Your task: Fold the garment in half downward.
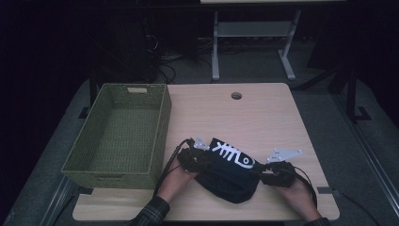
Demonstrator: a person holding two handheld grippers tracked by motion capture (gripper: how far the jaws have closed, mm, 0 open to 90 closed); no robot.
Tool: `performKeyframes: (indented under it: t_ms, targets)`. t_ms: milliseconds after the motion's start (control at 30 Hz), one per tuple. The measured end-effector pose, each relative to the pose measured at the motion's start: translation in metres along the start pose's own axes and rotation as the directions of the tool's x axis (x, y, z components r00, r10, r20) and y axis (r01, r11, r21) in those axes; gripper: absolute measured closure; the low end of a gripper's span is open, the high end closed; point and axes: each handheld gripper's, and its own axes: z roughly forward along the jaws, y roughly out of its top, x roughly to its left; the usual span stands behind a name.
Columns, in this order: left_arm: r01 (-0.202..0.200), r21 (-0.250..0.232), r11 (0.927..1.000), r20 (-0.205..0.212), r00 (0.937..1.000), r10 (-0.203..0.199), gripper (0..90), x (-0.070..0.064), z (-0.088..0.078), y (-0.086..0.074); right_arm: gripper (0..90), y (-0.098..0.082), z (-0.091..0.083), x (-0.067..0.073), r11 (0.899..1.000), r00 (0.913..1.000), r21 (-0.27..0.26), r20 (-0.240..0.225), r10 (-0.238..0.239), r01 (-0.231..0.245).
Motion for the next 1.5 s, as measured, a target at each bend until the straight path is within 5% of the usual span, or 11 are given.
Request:
performKeyframes:
  t_ms: [200,433,600,767,1100,1500]
  targets:
    - [0.053,-0.056,0.9970,0.021,0.9984,-0.052,64.6,0.007,-0.013,0.005,59.4,-0.006,-0.019,-0.001,0.999,0.9997,-0.051,0.018,0.013,-0.012]
    - [0.087,-0.088,0.9923,0.013,0.9962,-0.086,47.8,0.016,-0.014,0.017,39.6,-0.030,-0.038,-0.014,0.995,0.9896,-0.070,0.120,0.079,-0.071]
    - [0.119,-0.043,0.9920,0.024,0.9928,-0.118,29.7,0.021,-0.002,0.014,22.9,-0.040,-0.035,-0.022,0.996,0.9706,-0.041,0.227,0.081,-0.074]
    - [0.119,-0.006,0.9929,0.033,0.9924,-0.119,23.1,0.022,0.008,0.008,17.4,-0.041,-0.028,-0.028,0.996,0.9615,-0.003,0.262,0.083,-0.085]
    - [0.113,0.022,0.9934,0.058,0.9918,-0.114,24.7,0.024,0.015,0.003,14.5,-0.041,-0.025,-0.030,0.996,0.9604,-0.001,0.264,0.088,-0.091]
    - [0.139,0.022,0.9900,0.141,0.9799,-0.141,55.4,0.022,0.015,0.003,14.3,-0.040,-0.025,-0.030,0.996,0.9601,-0.001,0.265,0.090,-0.093]
